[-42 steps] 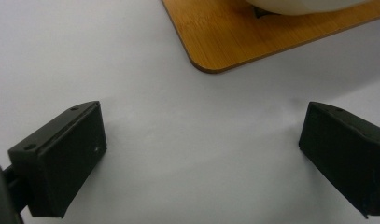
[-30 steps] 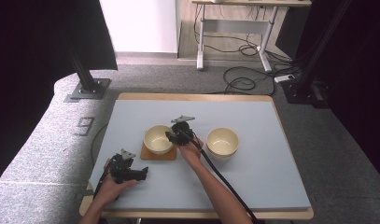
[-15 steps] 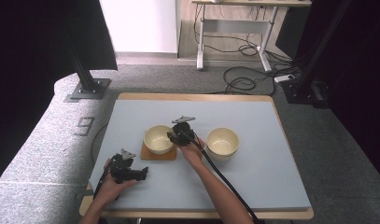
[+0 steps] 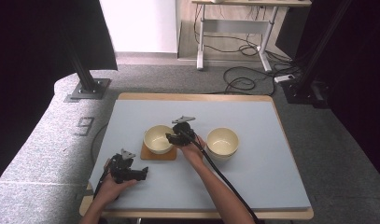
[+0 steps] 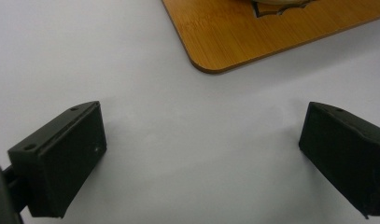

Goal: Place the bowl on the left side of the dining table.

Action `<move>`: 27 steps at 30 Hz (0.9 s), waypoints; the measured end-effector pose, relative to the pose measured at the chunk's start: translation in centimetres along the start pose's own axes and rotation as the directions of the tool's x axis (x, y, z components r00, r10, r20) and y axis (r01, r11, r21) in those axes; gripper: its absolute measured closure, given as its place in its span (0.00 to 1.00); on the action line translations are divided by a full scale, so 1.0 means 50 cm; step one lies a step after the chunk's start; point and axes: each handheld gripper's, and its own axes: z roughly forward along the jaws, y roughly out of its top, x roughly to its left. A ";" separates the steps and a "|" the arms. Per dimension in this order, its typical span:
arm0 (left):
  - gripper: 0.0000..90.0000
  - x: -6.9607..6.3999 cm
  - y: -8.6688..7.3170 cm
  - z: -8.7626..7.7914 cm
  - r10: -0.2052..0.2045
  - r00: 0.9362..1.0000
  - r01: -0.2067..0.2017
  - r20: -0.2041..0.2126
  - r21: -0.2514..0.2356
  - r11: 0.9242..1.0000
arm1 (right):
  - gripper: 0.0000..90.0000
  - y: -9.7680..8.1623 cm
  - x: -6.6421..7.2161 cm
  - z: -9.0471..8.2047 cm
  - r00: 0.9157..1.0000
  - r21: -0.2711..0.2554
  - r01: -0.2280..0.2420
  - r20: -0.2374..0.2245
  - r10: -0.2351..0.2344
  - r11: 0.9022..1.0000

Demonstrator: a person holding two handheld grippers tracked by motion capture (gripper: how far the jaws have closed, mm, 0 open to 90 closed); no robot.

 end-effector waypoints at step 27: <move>0.01 0.001 0.000 0.000 0.001 1.000 -0.001 0.001 0.002 1.000 | 0.41 -0.009 -0.017 -0.119 1.000 -0.101 0.002 0.023 0.000 0.995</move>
